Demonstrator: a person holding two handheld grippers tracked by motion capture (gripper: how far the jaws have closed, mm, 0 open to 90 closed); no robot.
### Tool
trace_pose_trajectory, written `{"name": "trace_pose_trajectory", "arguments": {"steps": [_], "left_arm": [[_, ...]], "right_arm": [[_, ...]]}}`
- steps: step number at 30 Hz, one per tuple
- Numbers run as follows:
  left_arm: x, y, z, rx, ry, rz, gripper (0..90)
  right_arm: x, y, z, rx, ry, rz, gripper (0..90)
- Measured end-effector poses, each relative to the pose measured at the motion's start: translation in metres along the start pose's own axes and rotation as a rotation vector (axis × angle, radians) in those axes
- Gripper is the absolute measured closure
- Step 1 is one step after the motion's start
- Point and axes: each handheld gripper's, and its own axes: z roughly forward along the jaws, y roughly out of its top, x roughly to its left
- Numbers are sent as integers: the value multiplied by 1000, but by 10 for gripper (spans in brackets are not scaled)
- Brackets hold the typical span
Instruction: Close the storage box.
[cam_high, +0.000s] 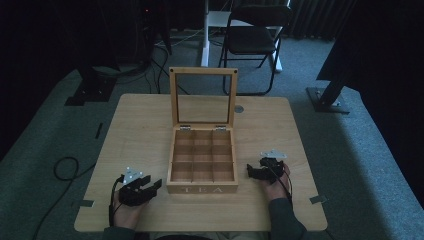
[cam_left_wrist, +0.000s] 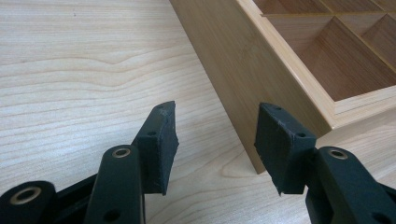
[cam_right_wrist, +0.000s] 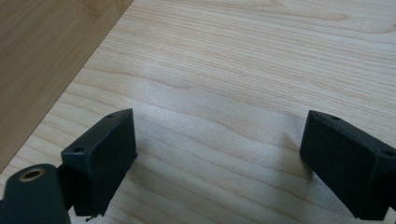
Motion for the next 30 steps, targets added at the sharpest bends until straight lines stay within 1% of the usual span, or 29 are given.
{"name": "trace_pose_trajectory", "arguments": {"steps": [3, 4, 9, 10, 12, 15, 18, 19, 20, 21, 22, 24, 25, 26, 29, 30], "left_arm": [[0, 0, -1, -2, 1, -3, 488], [1, 0, -1, -4, 2, -4, 482], [1, 0, -1, -4, 1, -5, 482], [1, 0, -1, -3, 1, -3, 483], [1, 0, -1, -1, 2, -5, 482], [1, 0, 0, 1, 6, -5, 482], [1, 0, 0, 2, 7, -6, 482], [2, 0, 0, 2, 7, -5, 482], [2, 0, 0, 1, 8, -6, 482], [2, 0, 0, 0, 7, -7, 482], [2, 0, 0, 0, 7, -8, 482], [3, 0, -1, 0, 9, -10, 483], [4, 0, 0, 1, 10, -11, 482], [4, 0, 0, 2, 10, -12, 483], [4, 0, -1, 3, 8, -12, 483], [4, 0, -1, 4, 9, -12, 483]], "right_arm": [[2, 0, 0, 1, -13, 13, 112], [4, -1, -1, -7, -18, 16, 147], [5, -1, -2, -8, -10, 11, 170], [4, -1, -2, -7, -7, 7, 195], [3, 1, -4, 1, -2, 3, 220], [3, 3, -4, 22, -4, 2, 218], [4, 6, -3, 44, 7, -4, 207], [4, 7, -3, 52, 8, -8, 230], [4, 8, -4, 60, 8, -7, 293], [4, 10, -5, 68, 9, -6, 337], [4, 11, -6, 74, 20, -4, 354], [5, 12, -8, 78, 88, 10, 418], [7, 13, -8, 81, 111, 6, 428], [9, 14, -10, 80, 116, -10, 433], [13, 18, -15, 68, 125, -27, 454], [14, 20, -17, 69, 131, -42, 452]]}}
